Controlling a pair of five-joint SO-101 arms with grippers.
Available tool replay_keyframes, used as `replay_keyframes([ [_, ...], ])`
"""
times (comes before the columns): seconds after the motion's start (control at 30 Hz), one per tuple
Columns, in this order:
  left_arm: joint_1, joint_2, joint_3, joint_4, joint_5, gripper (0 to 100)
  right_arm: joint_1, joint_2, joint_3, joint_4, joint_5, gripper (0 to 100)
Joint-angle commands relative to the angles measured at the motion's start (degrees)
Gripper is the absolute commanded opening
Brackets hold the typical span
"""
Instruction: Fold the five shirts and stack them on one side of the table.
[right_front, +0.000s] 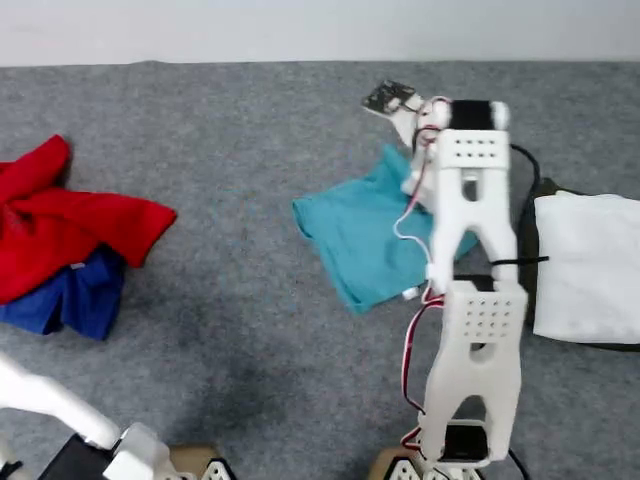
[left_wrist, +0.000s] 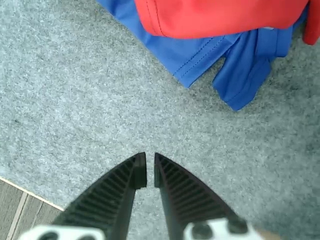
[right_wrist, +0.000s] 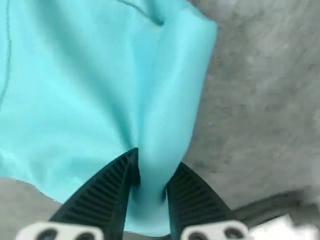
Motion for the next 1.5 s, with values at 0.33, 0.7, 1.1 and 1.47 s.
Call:
replay_keyframes([
  [0.33,-0.2,-1.8,-0.4,1.3,-0.6,4,1.5,1.8,-1.1,-12.5,4.0,9.0],
  [0.7,0.1,-1.8,-0.5,1.3,-0.9,4,1.5,0.9,-8.1,-12.1,-25.3,23.2],
  [1.1,0.2,-1.8,-0.3,1.3,-1.0,4,-0.1,0.9,-17.2,4.5,-55.2,23.4],
  [1.47,0.7,-1.9,-0.5,1.3,-1.0,4,-3.6,-8.6,-7.4,5.1,-70.3,24.0],
])
